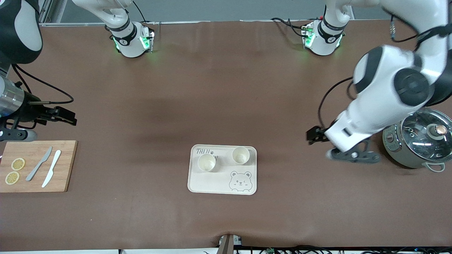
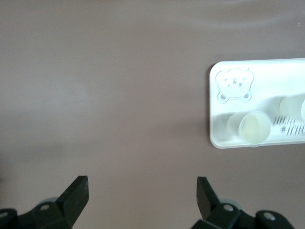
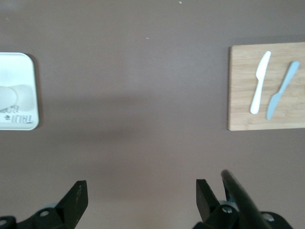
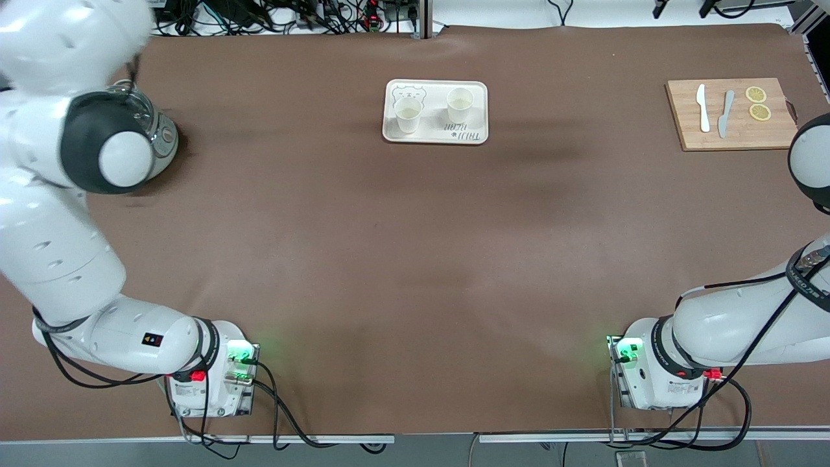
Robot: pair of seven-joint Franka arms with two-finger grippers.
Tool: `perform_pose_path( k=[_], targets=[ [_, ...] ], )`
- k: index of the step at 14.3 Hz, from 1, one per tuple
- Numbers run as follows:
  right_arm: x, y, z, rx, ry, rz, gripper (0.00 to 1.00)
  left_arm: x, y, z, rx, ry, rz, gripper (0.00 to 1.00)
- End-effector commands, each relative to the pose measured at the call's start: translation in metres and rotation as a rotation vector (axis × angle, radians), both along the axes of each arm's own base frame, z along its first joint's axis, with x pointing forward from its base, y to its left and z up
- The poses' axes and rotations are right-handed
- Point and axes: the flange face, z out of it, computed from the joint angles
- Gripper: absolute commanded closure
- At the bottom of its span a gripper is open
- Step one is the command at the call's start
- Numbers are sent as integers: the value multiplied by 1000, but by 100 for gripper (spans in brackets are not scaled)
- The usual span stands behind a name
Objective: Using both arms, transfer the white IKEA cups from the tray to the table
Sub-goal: 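Reach the left gripper toward a white cup while the right gripper follows, then lower the left gripper around one cup while the right gripper approaches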
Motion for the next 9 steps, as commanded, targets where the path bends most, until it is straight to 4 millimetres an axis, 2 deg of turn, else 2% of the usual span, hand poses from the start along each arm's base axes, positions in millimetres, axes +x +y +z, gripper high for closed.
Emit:
perform_pose_path(
  k=[1,3,5,7,9],
  targets=[
    [7,30,-8,39,-24,-50,0,13,-51,-45,-11,-2,50,0],
    [15,58,-19,49,-44,-73,0,14,-94,-93,6,-21,85,0],
    [25,75,-37,58,-53,-106,0,5,-135,-126,36,-70,86,0],
    [33,96,-55,99,-56,-137,0,2,-147,-157,48,-67,92,0],
    [41,114,-77,106,-51,-146,0,-2,-161,-169,29,-82,93,0]
  ],
)
